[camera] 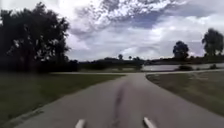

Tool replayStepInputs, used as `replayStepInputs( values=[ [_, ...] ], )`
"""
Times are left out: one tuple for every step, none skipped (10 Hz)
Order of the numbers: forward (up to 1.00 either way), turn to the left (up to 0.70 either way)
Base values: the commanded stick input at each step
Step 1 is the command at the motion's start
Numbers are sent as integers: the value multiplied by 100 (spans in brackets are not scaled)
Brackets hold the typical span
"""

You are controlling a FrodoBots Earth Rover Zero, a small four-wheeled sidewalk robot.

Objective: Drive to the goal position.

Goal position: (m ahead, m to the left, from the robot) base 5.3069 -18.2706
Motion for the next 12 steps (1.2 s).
replayStepInputs(
  values=[
    [70, -34],
    [70, -35],
    [70, -6],
    [70, 0],
    [70, 0],
    [70, 0],
    [70, 0],
    [70, 0],
    [70, 0],
    [70, 0],
    [70, 0],
    [70, 0]
  ],
)
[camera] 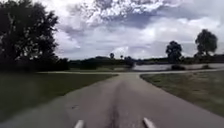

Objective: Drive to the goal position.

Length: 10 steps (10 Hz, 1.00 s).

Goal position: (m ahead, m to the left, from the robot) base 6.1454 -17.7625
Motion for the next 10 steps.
replayStepInputs(
  values=[
    [70, 0],
    [70, 0],
    [70, 0],
    [70, 0],
    [70, 0],
    [70, 0],
    [70, -7],
    [70, -32],
    [70, -35],
    [70, -32]
  ],
)
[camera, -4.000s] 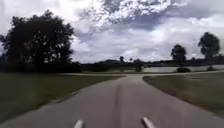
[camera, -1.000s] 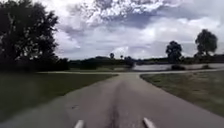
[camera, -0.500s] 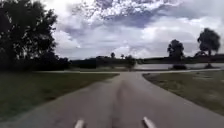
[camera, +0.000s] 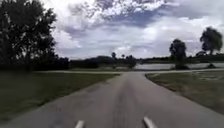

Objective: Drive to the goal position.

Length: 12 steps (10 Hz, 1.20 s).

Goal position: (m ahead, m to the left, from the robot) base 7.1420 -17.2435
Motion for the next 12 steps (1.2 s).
replayStepInputs(
  values=[
    [70, -15],
    [70, -1],
    [70, 0],
    [70, 0],
    [70, 0],
    [70, 0],
    [70, 0],
    [70, 0],
    [70, 0],
    [70, -7],
    [70, -26],
    [70, -21]
  ],
)
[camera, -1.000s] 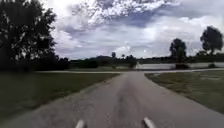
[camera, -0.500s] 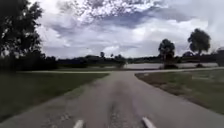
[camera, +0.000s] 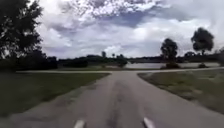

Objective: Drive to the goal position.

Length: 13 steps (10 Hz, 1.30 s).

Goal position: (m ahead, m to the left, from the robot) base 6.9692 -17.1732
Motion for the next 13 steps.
replayStepInputs(
  values=[
    [70, 0],
    [70, 0],
    [70, 0],
    [70, 0],
    [70, 0],
    [70, 0],
    [70, 0],
    [70, 0],
    [70, 0],
    [70, 0],
    [70, 0],
    [70, 0],
    [70, 0]
  ],
)
